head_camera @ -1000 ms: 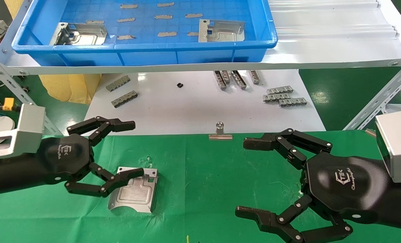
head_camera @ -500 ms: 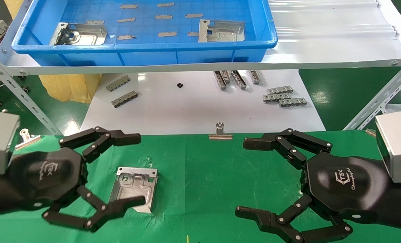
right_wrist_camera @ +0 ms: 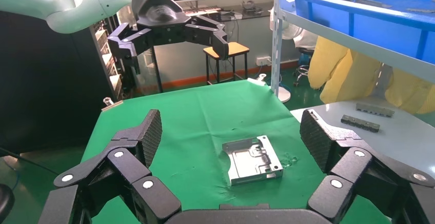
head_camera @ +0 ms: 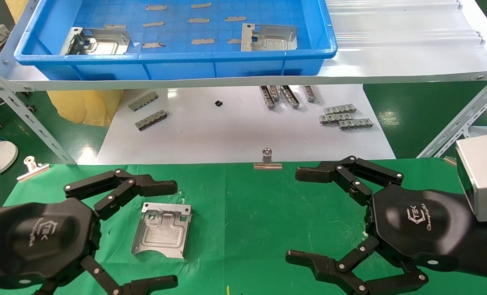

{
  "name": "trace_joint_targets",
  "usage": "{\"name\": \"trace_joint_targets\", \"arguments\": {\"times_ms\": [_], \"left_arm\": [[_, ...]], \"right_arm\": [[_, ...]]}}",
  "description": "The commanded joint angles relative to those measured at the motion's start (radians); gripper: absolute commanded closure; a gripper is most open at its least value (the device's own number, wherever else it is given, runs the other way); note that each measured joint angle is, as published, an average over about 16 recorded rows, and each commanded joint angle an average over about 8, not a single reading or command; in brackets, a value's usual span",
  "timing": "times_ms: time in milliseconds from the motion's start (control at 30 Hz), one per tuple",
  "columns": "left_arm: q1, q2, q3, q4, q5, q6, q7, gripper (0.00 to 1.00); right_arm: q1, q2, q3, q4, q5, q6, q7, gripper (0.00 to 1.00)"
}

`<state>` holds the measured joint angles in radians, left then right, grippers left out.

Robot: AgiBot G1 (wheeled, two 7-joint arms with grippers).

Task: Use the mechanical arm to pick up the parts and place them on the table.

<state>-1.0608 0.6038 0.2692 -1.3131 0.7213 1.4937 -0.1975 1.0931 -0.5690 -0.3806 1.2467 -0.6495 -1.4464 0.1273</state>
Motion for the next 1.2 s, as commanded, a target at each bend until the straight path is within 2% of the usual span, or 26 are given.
{"name": "trace_joint_targets", "arguments": {"times_ms": [33,1200], "left_arm": [[0.001,0.000,-0.001,0.000,-0.001,-0.001,0.001,0.00],[-0.014,0.007,0.010,0.030,0.009,0.002,0.011,0.00]], "right_arm": [[0.000,0.000,0.000,0.000,0.000,0.000,0.000,0.00],[0.000,0.000,0.000,0.000,0.000,0.000,0.000,0.00]]}}
